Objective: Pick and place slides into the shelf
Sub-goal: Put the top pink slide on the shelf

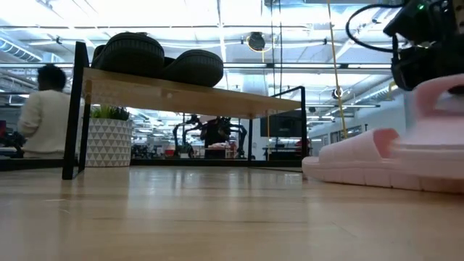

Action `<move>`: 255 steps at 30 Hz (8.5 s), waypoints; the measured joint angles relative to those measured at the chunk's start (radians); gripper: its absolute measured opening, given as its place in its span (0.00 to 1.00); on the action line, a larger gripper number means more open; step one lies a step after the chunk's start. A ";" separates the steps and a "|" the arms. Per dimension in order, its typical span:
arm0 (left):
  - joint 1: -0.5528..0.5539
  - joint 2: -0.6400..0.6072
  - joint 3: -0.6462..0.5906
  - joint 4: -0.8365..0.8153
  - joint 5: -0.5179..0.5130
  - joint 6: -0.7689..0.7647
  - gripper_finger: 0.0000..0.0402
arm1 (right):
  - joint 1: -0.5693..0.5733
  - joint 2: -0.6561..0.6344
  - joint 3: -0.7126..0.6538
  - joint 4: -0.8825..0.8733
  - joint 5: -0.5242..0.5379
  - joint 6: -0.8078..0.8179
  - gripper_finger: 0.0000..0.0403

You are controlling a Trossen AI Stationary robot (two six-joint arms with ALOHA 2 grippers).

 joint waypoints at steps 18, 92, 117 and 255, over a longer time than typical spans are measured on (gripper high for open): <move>0.000 0.010 0.000 0.025 0.166 -0.151 0.06 | 0.000 -0.177 0.000 0.752 0.339 0.278 0.00; 0.280 0.383 0.000 0.424 0.901 -0.129 0.33 | -0.203 0.904 1.799 -0.639 0.476 -1.437 0.00; 0.348 0.381 -0.001 0.401 1.091 -0.159 0.33 | -0.202 0.886 1.799 -0.639 0.470 -1.435 0.00; 0.408 0.473 -0.004 1.095 0.853 -0.227 0.12 | -0.202 0.653 1.569 -0.643 1.056 -1.251 0.46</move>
